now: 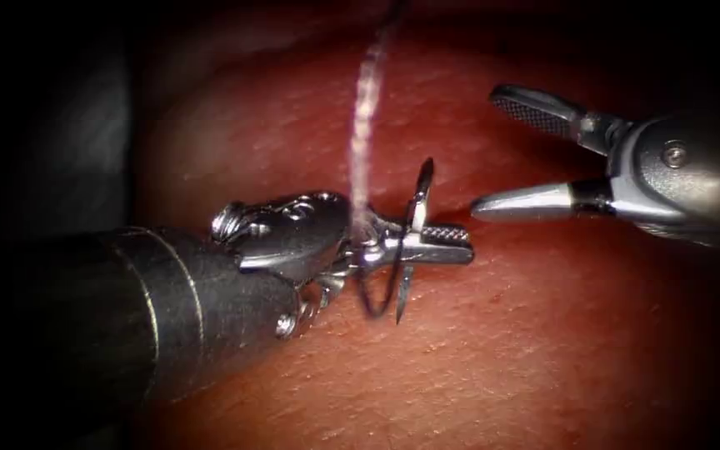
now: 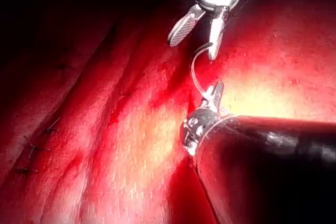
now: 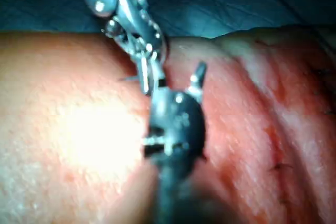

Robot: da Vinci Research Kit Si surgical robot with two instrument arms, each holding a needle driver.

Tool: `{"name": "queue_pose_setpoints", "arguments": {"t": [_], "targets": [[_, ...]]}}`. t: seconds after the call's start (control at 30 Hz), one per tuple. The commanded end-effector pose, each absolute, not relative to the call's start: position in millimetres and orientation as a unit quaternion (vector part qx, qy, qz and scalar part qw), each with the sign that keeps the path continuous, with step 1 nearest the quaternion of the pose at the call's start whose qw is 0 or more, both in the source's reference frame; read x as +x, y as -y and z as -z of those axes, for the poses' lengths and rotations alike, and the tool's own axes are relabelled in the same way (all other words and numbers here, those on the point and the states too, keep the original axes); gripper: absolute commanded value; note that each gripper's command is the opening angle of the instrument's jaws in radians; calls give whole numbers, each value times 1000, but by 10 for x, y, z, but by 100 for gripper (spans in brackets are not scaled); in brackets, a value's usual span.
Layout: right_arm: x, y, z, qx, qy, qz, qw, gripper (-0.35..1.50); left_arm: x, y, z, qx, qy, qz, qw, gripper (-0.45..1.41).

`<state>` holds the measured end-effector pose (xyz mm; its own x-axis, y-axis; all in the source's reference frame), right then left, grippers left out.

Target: Wound Closure

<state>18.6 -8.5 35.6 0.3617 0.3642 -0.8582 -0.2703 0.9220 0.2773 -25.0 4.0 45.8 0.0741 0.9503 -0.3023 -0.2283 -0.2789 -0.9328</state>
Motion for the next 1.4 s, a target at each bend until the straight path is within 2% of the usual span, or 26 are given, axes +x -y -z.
{"name": "queue_pose_setpoints", "arguments": {"t": [0.03,1.4], "targets": [[194,93,-360,45,-531,-193,824,108,-256,-38,-465,-538,337,-592,497,-45],[197,94,-361,48,-534,-190,823,110,-259,-39,-470,-548,342,-592,482,-45]]}}
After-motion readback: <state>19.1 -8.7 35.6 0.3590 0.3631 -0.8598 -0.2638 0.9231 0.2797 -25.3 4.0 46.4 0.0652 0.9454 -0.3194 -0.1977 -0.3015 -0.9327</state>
